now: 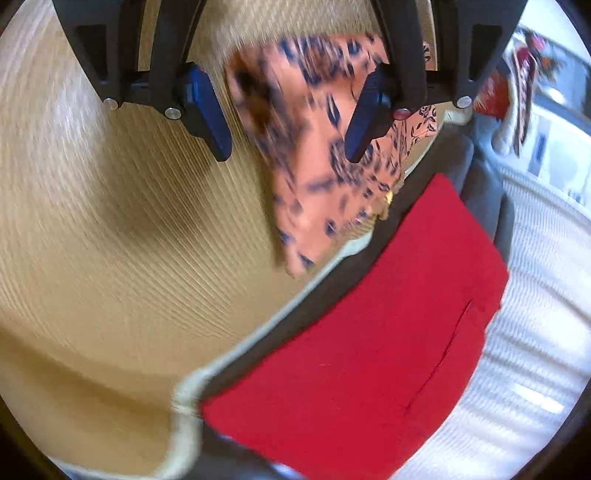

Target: Fold small clothes

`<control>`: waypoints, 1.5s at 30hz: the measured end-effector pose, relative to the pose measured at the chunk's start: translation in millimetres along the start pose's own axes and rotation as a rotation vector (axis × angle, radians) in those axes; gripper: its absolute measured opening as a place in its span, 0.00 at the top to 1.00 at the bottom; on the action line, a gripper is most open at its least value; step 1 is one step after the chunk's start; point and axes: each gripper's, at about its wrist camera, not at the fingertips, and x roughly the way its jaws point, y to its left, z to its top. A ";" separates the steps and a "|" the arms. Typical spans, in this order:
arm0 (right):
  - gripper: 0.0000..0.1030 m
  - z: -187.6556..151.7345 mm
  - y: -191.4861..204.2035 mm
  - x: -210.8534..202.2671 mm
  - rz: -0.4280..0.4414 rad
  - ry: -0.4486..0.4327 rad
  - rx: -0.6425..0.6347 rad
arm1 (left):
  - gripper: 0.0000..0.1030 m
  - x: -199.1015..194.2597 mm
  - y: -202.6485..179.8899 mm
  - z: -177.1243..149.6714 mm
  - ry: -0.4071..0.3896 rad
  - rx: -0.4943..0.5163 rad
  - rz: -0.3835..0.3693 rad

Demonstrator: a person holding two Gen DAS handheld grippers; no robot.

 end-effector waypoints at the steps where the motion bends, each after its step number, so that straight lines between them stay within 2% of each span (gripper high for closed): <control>1: 0.34 10.7 5.5 6.3 0.002 0.005 -0.047 | 0.41 11.3 -7.0 10.5 0.011 0.017 0.005; 3: 0.34 34.2 20.6 32.7 -0.006 0.027 -0.102 | 0.41 34.1 -17.3 27.4 0.033 0.041 0.005; 5: 0.34 52.3 30.9 60.6 -0.028 0.059 -0.139 | 0.41 57.9 -24.9 38.9 0.072 0.053 0.036; 8: 0.37 64.5 43.6 101.5 -0.086 0.097 -0.185 | 0.41 78.7 -27.7 42.7 0.107 0.053 0.044; 9: 0.43 67.5 35.3 96.5 -0.091 0.107 -0.189 | 0.41 84.5 -28.8 42.5 0.117 0.059 0.042; 10: 0.62 68.8 31.0 98.2 -0.098 0.128 -0.199 | 0.41 87.0 -29.4 41.8 0.121 0.065 0.044; 11: 0.73 68.5 31.6 104.9 -0.109 0.155 -0.219 | 0.44 89.6 -30.7 41.2 0.122 0.070 0.046; 12: 0.83 69.7 31.6 106.9 -0.129 0.170 -0.237 | 0.76 90.0 -31.4 40.4 0.120 0.077 0.037; 13: 0.93 67.1 36.7 108.1 -0.150 0.174 -0.265 | 0.95 94.7 -35.1 41.4 0.124 0.085 0.031; 15: 0.94 65.2 53.2 100.0 -0.180 0.138 -0.328 | 0.95 86.9 -34.0 43.2 0.090 0.074 0.021; 19: 0.94 69.7 91.6 65.4 -0.199 0.017 -0.455 | 0.95 42.5 -35.0 45.0 -0.070 0.090 0.016; 21: 0.94 77.0 101.2 65.3 -0.216 -0.010 -0.490 | 0.95 41.2 -32.0 46.4 -0.079 0.078 0.019; 22: 0.94 80.9 100.2 71.6 -0.231 -0.013 -0.488 | 0.94 51.1 -30.6 46.5 -0.055 0.070 0.027; 23: 0.94 84.9 90.9 92.0 -0.251 0.028 -0.472 | 0.93 67.1 -31.0 47.5 -0.030 0.064 0.038; 25: 0.90 80.2 64.3 125.4 -0.232 0.139 -0.411 | 0.91 94.2 -27.1 43.3 0.038 0.056 0.084; 26: 0.90 78.5 56.2 131.9 -0.235 0.156 -0.388 | 0.89 102.2 -23.3 39.4 0.084 0.046 0.092; 27: 0.89 75.6 48.1 135.9 -0.235 0.166 -0.361 | 0.84 99.3 -20.8 37.2 0.084 0.036 0.086; 28: 0.83 73.5 41.9 129.8 -0.219 0.151 -0.321 | 0.79 96.0 -24.2 39.5 0.067 0.026 0.087; 29: 0.76 71.9 39.3 119.7 -0.211 0.130 -0.292 | 0.66 82.2 -22.3 38.2 0.039 0.019 0.095; 30: 0.60 71.0 39.8 108.1 -0.224 0.113 -0.284 | 0.56 66.3 -20.6 36.4 0.005 0.015 0.102; 31: 0.37 69.5 41.1 94.5 -0.235 0.089 -0.282 | 0.52 52.5 -19.4 34.6 -0.021 0.012 0.106; 32: 0.31 66.9 42.3 75.9 -0.230 0.051 -0.266 | 0.46 37.7 -19.4 31.0 -0.049 0.008 0.104; 34: 0.30 60.7 50.4 44.7 -0.156 0.021 -0.232 | 0.43 8.7 -23.3 19.5 -0.082 0.011 0.075; 36: 0.30 42.3 61.5 23.8 0.021 0.066 -0.181 | 0.39 -13.5 -30.9 2.0 -0.093 0.022 0.046; 37: 0.25 33.6 64.7 21.9 0.078 0.084 -0.159 | 0.36 -23.2 -36.0 -9.2 -0.095 0.029 0.031; 39: 0.22 3.0 68.3 23.4 0.259 0.192 -0.100 | 0.27 -31.6 -45.4 -30.4 -0.095 0.049 0.009; 40: 0.22 -5.8 65.8 23.1 0.292 0.214 -0.082 | 0.25 -34.1 -48.3 -37.1 -0.093 0.062 0.002; 41: 0.22 -17.9 57.6 30.0 0.291 0.233 -0.058 | 0.22 -30.6 -50.3 -45.2 -0.077 0.079 0.000; 42: 0.22 -25.0 45.9 37.0 0.228 0.241 -0.037 | 0.22 -26.9 -50.5 -53.3 -0.042 0.103 0.015; 43: 0.29 -29.4 31.2 42.3 0.129 0.243 -0.004 | 0.22 -16.0 -49.8 -60.2 0.032 0.140 0.066; 44: 0.30 -32.1 10.8 40.4 0.114 0.222 0.064 | 0.22 2.3 -50.3 -66.7 0.116 0.168 0.129; 45: 0.30 -31.3 3.3 31.9 0.155 0.205 0.102 | 0.21 16.1 -44.1 -73.5 0.176 0.167 0.167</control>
